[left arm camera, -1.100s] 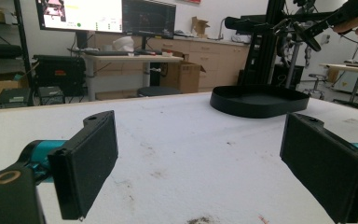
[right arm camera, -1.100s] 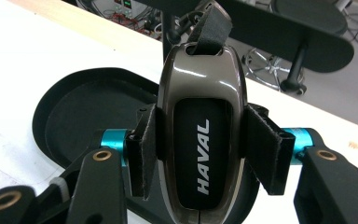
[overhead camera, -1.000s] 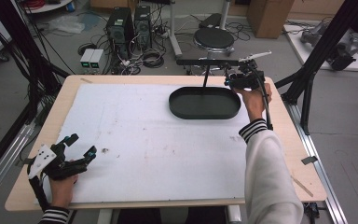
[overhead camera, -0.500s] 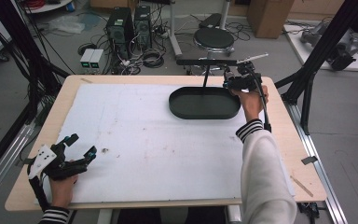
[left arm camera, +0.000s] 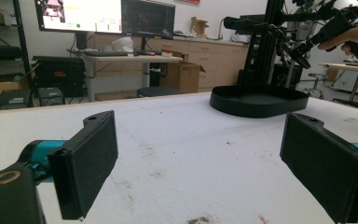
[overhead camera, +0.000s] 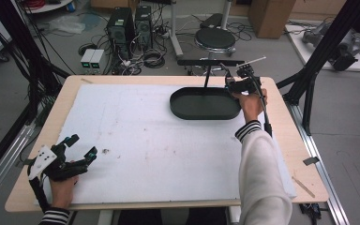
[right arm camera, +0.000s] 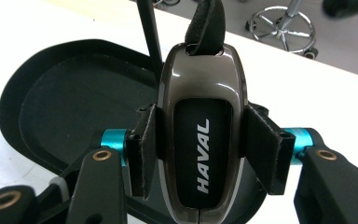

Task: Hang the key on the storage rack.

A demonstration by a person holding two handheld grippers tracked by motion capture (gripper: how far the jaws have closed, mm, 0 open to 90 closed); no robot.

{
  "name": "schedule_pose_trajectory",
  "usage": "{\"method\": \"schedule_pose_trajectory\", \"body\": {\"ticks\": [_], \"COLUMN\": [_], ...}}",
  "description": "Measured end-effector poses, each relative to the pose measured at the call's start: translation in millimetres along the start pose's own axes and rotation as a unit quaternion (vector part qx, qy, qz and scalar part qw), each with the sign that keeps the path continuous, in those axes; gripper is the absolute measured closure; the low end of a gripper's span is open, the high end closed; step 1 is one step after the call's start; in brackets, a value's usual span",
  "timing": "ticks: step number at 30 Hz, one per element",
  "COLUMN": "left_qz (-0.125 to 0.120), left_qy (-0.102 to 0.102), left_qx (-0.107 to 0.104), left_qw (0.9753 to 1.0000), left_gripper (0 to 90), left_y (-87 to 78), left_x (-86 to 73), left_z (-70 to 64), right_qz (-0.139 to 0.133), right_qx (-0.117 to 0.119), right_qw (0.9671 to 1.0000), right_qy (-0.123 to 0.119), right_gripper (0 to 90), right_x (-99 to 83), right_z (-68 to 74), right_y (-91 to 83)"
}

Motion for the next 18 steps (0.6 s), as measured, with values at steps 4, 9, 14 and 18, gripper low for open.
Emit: {"method": "schedule_pose_trajectory", "body": {"ticks": [4,9,14,18], "left_qz": [0.000,0.000,0.000,0.000], "left_qy": [0.000,0.000,0.001,0.000], "left_qx": [0.000,0.000,0.000,0.000], "left_qw": [1.0000,1.0000,1.0000,1.0000], "left_gripper": [11.6,11.6,11.6,11.6], "left_y": [0.0,0.0,-0.1,-0.1], "left_x": [0.0,0.0,0.0,0.0], "left_z": [0.1,0.0,0.0,0.1], "right_qz": [0.002,0.008,0.011,0.011], "right_qx": [0.003,0.008,0.015,0.025], "right_qw": [1.0000,0.9999,0.9997,0.9995], "right_qy": [-0.004,-0.007,-0.013,-0.016], "right_gripper": [47.9,47.7,47.3,41.2], "right_x": [-0.3,-1.3,-1.4,-0.9], "right_z": [1.4,3.0,4.7,6.0], "right_y": [3.8,7.3,10.0,12.7]}}
Point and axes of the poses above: each handheld gripper's, and its own axes: y roughly forward along the jaws, x roughly out of its top, z roughly to its left, the point moved 4 cm from there along y, roughly forward along the jaws
